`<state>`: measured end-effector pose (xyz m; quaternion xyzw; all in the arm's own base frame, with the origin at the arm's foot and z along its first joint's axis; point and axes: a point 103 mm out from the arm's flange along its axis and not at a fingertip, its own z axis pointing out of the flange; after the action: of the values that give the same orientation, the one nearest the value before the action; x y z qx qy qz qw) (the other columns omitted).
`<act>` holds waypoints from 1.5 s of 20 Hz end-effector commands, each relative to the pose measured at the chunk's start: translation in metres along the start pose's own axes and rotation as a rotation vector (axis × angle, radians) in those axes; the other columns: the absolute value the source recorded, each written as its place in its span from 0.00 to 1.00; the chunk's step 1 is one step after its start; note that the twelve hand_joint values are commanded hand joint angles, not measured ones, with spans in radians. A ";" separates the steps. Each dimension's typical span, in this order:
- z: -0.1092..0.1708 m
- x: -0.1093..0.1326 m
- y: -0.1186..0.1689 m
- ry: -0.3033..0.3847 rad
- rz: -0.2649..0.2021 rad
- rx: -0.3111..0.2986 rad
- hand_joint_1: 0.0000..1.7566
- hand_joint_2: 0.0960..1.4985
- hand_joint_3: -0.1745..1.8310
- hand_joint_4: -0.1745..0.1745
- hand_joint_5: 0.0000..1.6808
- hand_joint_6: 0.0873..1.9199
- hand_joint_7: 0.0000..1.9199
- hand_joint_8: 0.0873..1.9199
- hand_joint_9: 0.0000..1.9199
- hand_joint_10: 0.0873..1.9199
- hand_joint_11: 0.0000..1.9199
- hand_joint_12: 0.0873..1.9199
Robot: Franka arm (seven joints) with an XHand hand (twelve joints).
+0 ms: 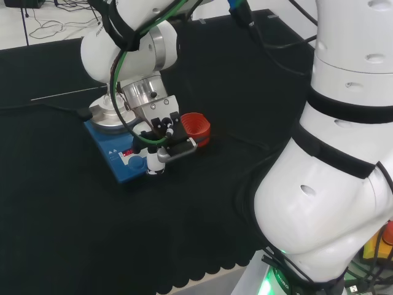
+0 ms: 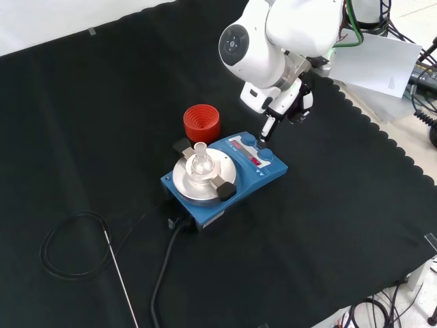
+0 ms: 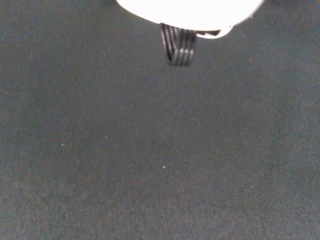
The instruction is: Turn on the heater.
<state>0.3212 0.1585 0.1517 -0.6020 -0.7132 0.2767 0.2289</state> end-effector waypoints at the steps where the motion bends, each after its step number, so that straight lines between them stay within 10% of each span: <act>1: 0.001 0.000 0.001 -0.002 -0.001 0.010 0.80 0.37 0.63 0.41 0.18 0.03 0.79 0.83 0.90 0.79 0.83 0.74; 30: 0.008 -0.004 0.012 -0.012 0.002 0.055 0.80 0.36 0.64 0.41 0.21 0.02 0.79 0.83 0.90 0.79 0.83 0.74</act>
<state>0.3264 0.1558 0.1384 -0.5960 -0.7062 0.2975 0.2398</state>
